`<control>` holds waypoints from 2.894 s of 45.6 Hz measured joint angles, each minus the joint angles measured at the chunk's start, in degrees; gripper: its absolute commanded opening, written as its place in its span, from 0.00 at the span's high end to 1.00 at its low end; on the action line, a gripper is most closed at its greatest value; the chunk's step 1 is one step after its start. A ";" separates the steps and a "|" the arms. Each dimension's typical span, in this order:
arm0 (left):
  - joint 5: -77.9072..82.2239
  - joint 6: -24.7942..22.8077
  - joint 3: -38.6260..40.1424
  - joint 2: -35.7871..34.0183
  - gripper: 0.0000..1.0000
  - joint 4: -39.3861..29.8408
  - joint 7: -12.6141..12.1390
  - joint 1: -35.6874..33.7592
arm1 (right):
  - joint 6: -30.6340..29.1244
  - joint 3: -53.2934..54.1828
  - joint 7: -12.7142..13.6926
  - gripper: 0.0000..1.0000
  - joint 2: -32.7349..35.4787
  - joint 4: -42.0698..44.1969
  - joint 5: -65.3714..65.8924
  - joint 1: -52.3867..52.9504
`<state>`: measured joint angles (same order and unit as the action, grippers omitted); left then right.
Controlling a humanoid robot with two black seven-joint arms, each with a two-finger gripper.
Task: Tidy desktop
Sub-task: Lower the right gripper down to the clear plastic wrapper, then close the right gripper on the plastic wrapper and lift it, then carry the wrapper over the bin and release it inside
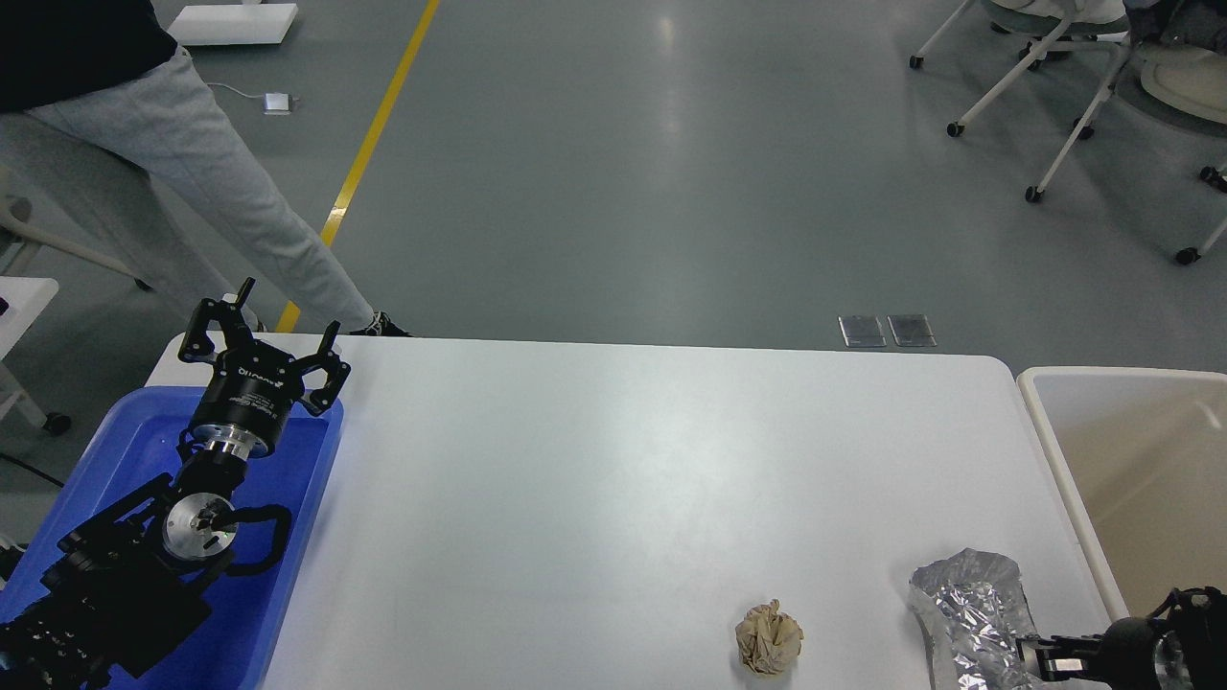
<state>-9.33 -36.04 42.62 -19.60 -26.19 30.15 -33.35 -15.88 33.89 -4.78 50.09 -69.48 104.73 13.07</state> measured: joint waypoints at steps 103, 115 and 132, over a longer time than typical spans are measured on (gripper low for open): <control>0.02 0.00 0.00 0.00 0.00 0.00 0.00 0.03 | -28.74 -0.39 -0.93 1.00 25.62 -10.68 -26.52 44.14; 0.01 0.00 0.00 0.00 0.00 0.00 0.00 0.04 | -23.90 -0.53 -3.02 1.00 24.49 -3.53 -33.93 40.10; -0.03 0.00 0.00 0.00 0.00 0.00 0.00 0.04 | -15.97 -0.45 -6.47 1.00 20.76 10.04 -51.57 31.18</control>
<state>-9.36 -36.04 42.63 -19.60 -26.19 30.15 -33.30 -31.85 33.44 -11.24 70.85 -59.44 53.15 44.25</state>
